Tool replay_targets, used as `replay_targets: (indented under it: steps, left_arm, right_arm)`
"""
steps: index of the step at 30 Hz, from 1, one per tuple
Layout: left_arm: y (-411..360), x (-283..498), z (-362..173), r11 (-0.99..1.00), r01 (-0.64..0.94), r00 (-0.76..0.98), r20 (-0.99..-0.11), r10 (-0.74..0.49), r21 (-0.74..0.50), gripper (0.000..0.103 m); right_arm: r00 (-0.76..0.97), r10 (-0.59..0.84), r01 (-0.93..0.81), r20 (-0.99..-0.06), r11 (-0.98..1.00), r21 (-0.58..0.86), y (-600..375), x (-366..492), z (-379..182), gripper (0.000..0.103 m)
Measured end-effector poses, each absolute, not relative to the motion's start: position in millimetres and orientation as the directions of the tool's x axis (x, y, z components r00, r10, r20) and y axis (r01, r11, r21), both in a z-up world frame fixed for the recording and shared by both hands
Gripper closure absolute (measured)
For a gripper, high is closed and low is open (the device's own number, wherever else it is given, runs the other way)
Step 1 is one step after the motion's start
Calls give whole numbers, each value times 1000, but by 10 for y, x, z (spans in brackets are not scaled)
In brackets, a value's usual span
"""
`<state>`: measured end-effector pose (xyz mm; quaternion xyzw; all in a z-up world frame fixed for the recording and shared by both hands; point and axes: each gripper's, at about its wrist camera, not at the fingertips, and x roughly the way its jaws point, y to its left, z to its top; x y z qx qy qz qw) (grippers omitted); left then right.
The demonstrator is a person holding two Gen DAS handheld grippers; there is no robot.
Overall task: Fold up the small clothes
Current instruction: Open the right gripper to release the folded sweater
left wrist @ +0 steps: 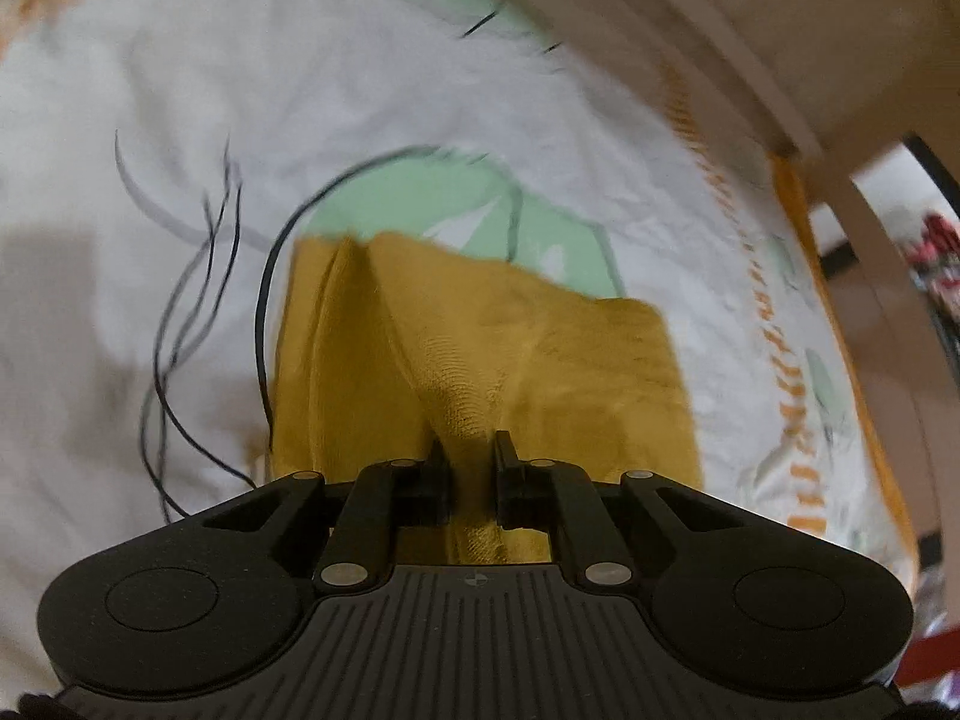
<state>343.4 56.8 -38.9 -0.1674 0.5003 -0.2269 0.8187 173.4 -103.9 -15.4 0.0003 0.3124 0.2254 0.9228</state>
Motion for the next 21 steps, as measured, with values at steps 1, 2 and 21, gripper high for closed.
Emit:
replay_targets:
  steps: [1,2,21]
  left_arm:
    - [593,3391,-322,843,224,410,-738,-537,-489,91]
    - [620,3363,-285,847,237,423,-735,-530,-475,91]
    - [955,3290,-308,913,165,520,-754,-401,-372,71]
  right_arm:
    - [703,426,-424,-570,894,145,-1015,1717,-135,93]
    - [698,436,-434,-568,888,148,-980,1706,-135,93]
    - [579,595,-437,-557,803,404,-1105,1758,-298,28]
